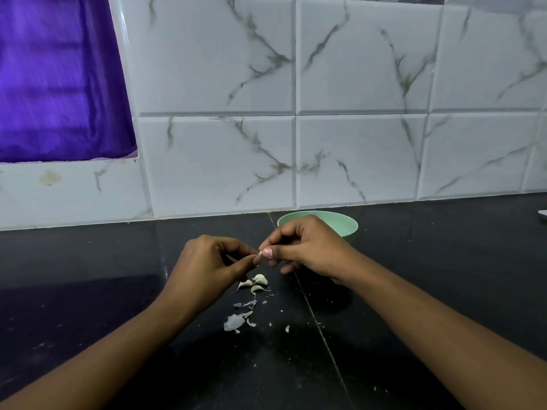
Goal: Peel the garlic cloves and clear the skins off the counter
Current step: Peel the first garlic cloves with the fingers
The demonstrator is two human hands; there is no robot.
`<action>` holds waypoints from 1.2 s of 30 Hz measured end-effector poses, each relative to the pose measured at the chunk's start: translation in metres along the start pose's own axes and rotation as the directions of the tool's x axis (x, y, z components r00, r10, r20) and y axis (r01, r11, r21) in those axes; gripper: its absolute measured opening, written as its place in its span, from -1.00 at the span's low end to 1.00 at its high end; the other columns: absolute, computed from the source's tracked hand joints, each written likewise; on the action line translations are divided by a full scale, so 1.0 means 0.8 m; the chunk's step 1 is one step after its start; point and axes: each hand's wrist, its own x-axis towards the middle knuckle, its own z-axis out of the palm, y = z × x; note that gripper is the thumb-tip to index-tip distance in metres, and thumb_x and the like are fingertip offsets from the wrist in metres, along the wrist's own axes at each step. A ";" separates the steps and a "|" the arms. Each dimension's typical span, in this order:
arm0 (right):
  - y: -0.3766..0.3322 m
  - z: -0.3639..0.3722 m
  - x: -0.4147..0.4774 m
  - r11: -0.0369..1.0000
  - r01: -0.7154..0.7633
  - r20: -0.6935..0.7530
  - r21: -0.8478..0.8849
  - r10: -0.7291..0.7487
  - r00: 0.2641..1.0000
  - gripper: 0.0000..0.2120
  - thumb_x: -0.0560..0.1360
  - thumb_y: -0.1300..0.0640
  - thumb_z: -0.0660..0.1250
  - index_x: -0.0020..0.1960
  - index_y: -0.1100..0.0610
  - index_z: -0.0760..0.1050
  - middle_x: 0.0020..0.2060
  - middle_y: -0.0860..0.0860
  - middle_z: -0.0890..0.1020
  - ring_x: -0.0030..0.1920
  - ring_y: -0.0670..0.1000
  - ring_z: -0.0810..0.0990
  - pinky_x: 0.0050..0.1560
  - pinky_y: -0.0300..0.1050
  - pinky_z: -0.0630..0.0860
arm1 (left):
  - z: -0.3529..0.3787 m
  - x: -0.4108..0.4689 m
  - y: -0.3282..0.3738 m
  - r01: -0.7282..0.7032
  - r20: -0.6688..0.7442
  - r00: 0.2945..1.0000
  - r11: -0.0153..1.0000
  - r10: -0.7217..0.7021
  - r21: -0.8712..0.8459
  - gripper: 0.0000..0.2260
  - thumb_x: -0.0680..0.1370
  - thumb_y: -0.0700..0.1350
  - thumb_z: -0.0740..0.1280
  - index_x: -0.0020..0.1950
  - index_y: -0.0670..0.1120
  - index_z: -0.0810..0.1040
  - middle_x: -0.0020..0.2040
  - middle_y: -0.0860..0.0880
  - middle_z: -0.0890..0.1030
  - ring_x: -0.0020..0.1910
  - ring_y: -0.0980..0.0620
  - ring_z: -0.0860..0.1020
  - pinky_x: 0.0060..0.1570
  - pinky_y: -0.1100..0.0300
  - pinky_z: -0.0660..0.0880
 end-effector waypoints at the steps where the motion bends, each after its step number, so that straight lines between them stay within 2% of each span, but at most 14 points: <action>1: -0.001 -0.001 0.000 1.000 -0.016 0.015 0.018 0.016 1.000 -0.95 0.46 0.27 0.40 -0.14 0.16 0.62 -0.36 -0.07 0.66 -0.25 -0.12 0.64 -0.22 -0.18 0.59 | 0.000 0.001 -0.001 0.005 -0.001 1.000 1.000 -0.005 -0.006 -0.95 0.43 -0.02 0.47 -0.23 0.05 0.68 -0.46 0.22 0.61 -0.50 0.29 0.55 -0.42 0.40 0.43; 5: -0.003 -0.001 -0.001 0.998 -0.035 0.012 0.045 0.035 0.999 -0.92 0.47 0.29 0.39 -0.17 0.16 0.61 -0.38 -0.06 0.65 -0.28 -0.12 0.64 -0.25 -0.20 0.59 | 0.001 0.003 -0.004 0.019 0.009 1.000 0.999 -0.018 -0.049 -0.94 0.45 -0.05 0.46 -0.22 0.00 0.68 -0.44 0.12 0.63 -0.49 0.23 0.57 -0.42 0.29 0.52; 9: -0.004 0.001 -0.001 0.998 -0.048 -0.007 0.030 0.048 0.999 -0.90 0.47 0.30 0.38 -0.20 0.18 0.60 -0.41 -0.03 0.62 -0.34 -0.11 0.62 -0.28 -0.19 0.59 | 0.003 0.002 -0.003 0.006 0.038 0.999 0.999 -0.005 -0.032 -0.92 0.46 -0.02 0.45 -0.21 0.02 0.65 -0.45 0.11 0.63 -0.50 0.22 0.56 -0.41 0.35 0.49; 13: -0.005 0.000 -0.001 0.997 -0.037 -0.007 -0.062 0.037 0.999 -0.88 0.46 0.31 0.37 -0.22 0.17 0.60 -0.42 -0.01 0.61 -0.35 -0.09 0.62 -0.26 -0.16 0.58 | 0.003 0.000 0.000 -0.016 0.061 0.998 1.000 0.016 -0.005 -0.91 0.45 -0.02 0.44 -0.22 0.00 0.64 -0.46 0.16 0.62 -0.51 0.26 0.56 -0.43 0.43 0.41; 17: -0.007 0.000 -0.001 0.987 -0.011 -0.015 -0.162 0.009 1.000 -0.84 0.43 0.34 0.37 -0.27 0.13 0.60 -0.41 0.06 0.62 -0.36 -0.05 0.63 -0.28 -0.21 0.59 | 0.003 -0.001 0.000 -0.003 0.072 0.997 1.000 0.006 -0.029 -0.90 0.44 -0.02 0.45 -0.22 -0.01 0.65 -0.44 0.11 0.63 -0.50 0.24 0.56 -0.42 0.40 0.43; 21: -0.009 0.000 -0.003 0.974 -0.004 -0.005 -0.226 0.003 1.000 -0.85 0.39 0.35 0.38 -0.28 0.14 0.59 -0.54 -0.08 0.58 -0.45 -0.16 0.59 -0.36 -0.35 0.48 | 0.005 -0.001 0.000 -0.012 0.090 0.996 1.000 0.014 -0.024 -0.90 0.44 -0.02 0.46 -0.27 0.05 0.62 -0.46 0.05 0.63 -0.50 0.23 0.55 -0.40 0.39 0.43; 24: -0.008 0.002 -0.003 0.971 0.008 -0.004 -0.237 -0.009 1.000 -0.83 0.38 0.34 0.40 -0.31 0.11 0.57 -0.56 -0.11 0.56 -0.47 -0.18 0.57 -0.37 -0.36 0.45 | 0.006 -0.001 0.000 -0.024 0.093 0.995 1.000 0.025 -0.008 -0.90 0.45 -0.04 0.46 -0.26 0.07 0.61 -0.48 0.05 0.62 -0.52 0.24 0.53 -0.42 0.41 0.39; 28: -0.002 0.004 -0.002 0.988 -0.014 0.007 -0.153 0.015 1.000 -0.82 0.41 0.33 0.39 -0.30 0.11 0.55 -0.54 -0.10 0.54 -0.46 -0.13 0.56 -0.34 -0.23 0.54 | 0.005 0.000 -0.002 -0.017 0.081 0.996 0.999 0.021 -0.043 -0.93 0.43 -0.05 0.47 -0.23 0.00 0.65 -0.45 0.07 0.63 -0.50 0.22 0.57 -0.40 0.36 0.46; 31: 0.003 0.007 0.000 0.997 -0.064 0.018 -0.047 0.065 0.998 -0.84 0.45 0.32 0.36 -0.27 0.13 0.53 -0.48 -0.08 0.52 -0.42 -0.10 0.54 -0.30 -0.12 0.61 | 0.004 0.001 -0.006 0.000 0.062 0.998 0.994 0.007 -0.111 -0.93 0.40 -0.02 0.47 -0.23 0.00 0.66 -0.43 0.04 0.64 -0.47 0.10 0.60 -0.38 0.24 0.55; 34: 0.005 0.010 0.001 0.994 -0.104 0.033 0.018 0.103 0.994 -0.84 0.49 0.32 0.31 -0.24 0.16 0.51 -0.42 0.02 0.49 -0.44 -0.12 0.50 -0.35 -0.18 0.58 | 0.004 0.003 -0.009 -0.007 0.053 0.998 0.988 0.015 -0.155 -0.94 0.38 -0.02 0.48 -0.23 0.01 0.67 -0.41 -0.01 0.65 -0.43 0.02 0.63 -0.37 0.15 0.58; 36: 0.005 0.012 0.001 0.989 -0.135 0.046 0.066 0.132 0.990 -0.84 0.51 0.33 0.28 -0.23 0.18 0.50 -0.40 0.06 0.48 -0.46 -0.13 0.49 -0.39 -0.21 0.57 | 0.005 0.003 -0.010 -0.020 0.038 0.999 0.986 0.026 -0.163 -0.96 0.39 -0.06 0.48 -0.23 0.00 0.67 -0.41 -0.02 0.65 -0.44 0.03 0.62 -0.38 0.15 0.58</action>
